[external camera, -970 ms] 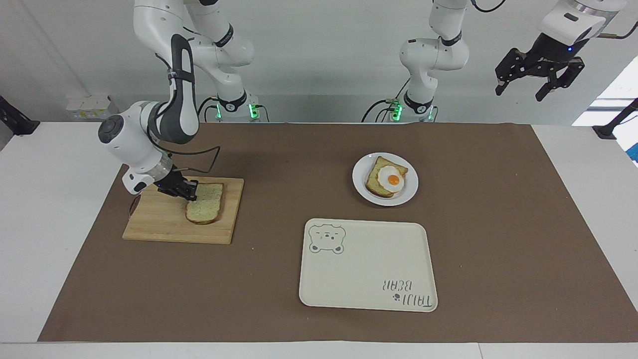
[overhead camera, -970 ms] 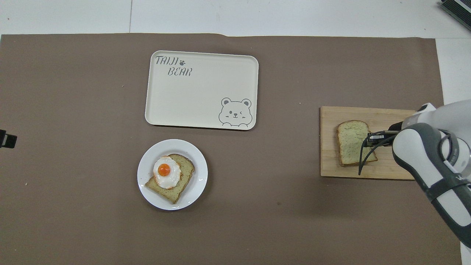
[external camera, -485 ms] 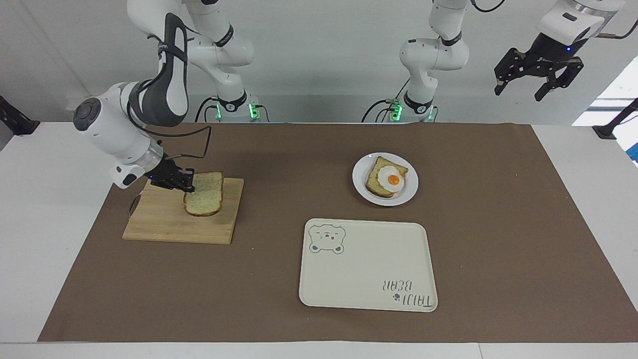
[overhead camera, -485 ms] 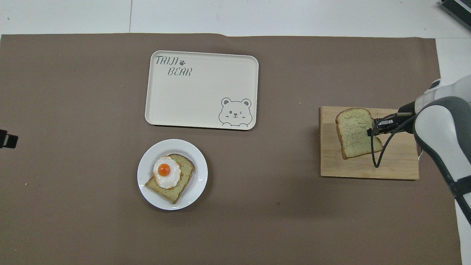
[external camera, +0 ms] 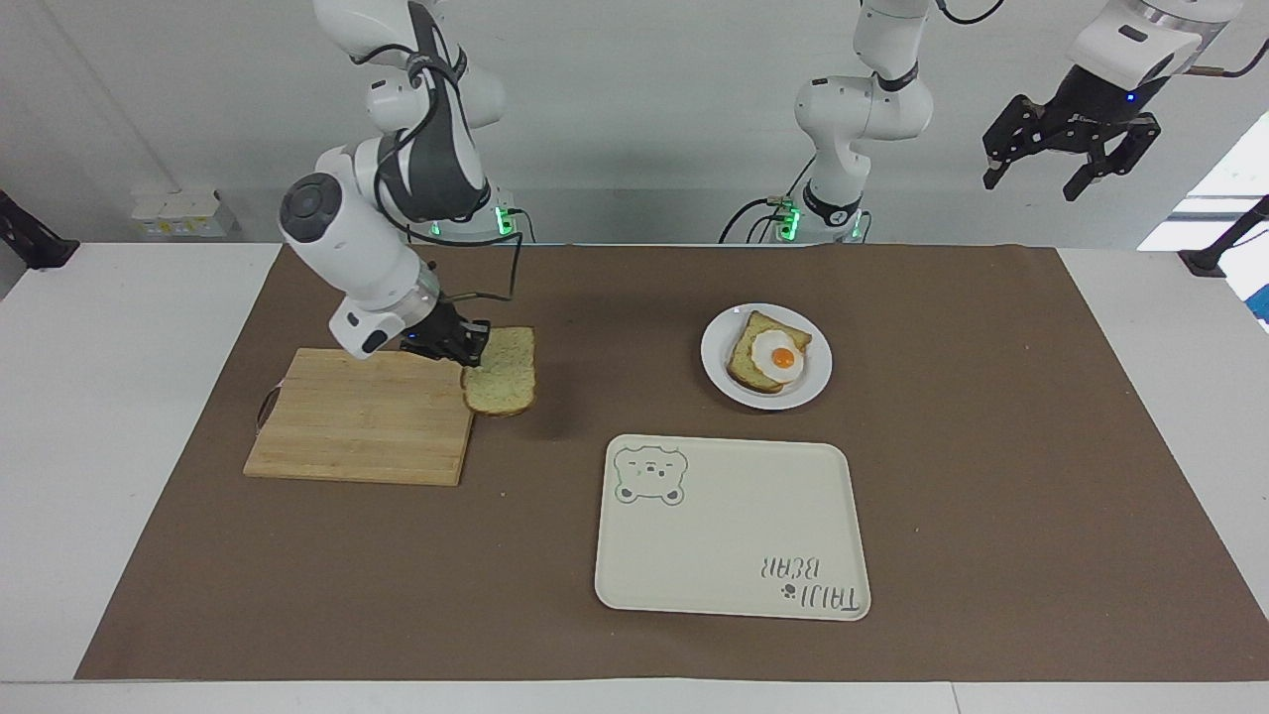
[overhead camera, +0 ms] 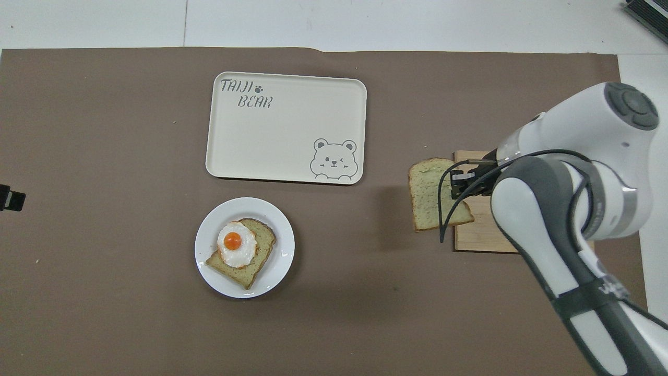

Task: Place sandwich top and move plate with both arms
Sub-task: 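Carry the bread slice with the right gripper onto the egg toast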

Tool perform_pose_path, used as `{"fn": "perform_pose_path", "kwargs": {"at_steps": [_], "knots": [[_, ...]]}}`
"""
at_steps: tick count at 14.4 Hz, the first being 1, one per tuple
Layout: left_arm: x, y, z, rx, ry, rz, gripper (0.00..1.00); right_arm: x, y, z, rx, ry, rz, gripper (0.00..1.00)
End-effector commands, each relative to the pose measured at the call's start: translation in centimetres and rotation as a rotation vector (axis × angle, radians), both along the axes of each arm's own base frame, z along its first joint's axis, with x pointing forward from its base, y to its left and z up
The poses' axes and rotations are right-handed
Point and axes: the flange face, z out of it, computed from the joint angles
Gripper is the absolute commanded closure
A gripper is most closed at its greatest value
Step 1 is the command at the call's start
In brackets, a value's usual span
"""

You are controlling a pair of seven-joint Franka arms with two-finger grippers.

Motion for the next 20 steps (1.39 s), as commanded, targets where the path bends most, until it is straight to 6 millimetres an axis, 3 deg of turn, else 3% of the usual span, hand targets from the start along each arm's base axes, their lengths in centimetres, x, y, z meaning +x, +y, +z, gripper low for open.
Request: {"fn": "perform_pose_path", "kwargs": {"at_steps": [1,6,11,17,20], "knots": [[-1.1,-0.1,0.0,-0.004,0.009,0.002,0.0,-1.9,4.7,1.1,0.007,0.003,-0.046,1.0],[-1.1,-0.1,-0.1,-0.006,0.016,0.002,0.0,-4.7,15.8,-0.3,0.094,-0.023,-0.118,1.0],[-1.2,0.0,-0.1,-0.006,0.019,0.003,0.0,-7.8,24.5,-3.2,0.168,-0.031,-0.125,1.0],[-1.1,0.0,-0.1,-0.008,0.015,0.002,0.0,-11.0,31.2,-8.6,0.15,-0.046,-0.093,1.0],[-1.1,0.0,-0.1,-0.008,0.016,0.003,0.0,-11.1,31.9,-8.7,0.194,-0.047,-0.133,1.0]]}}
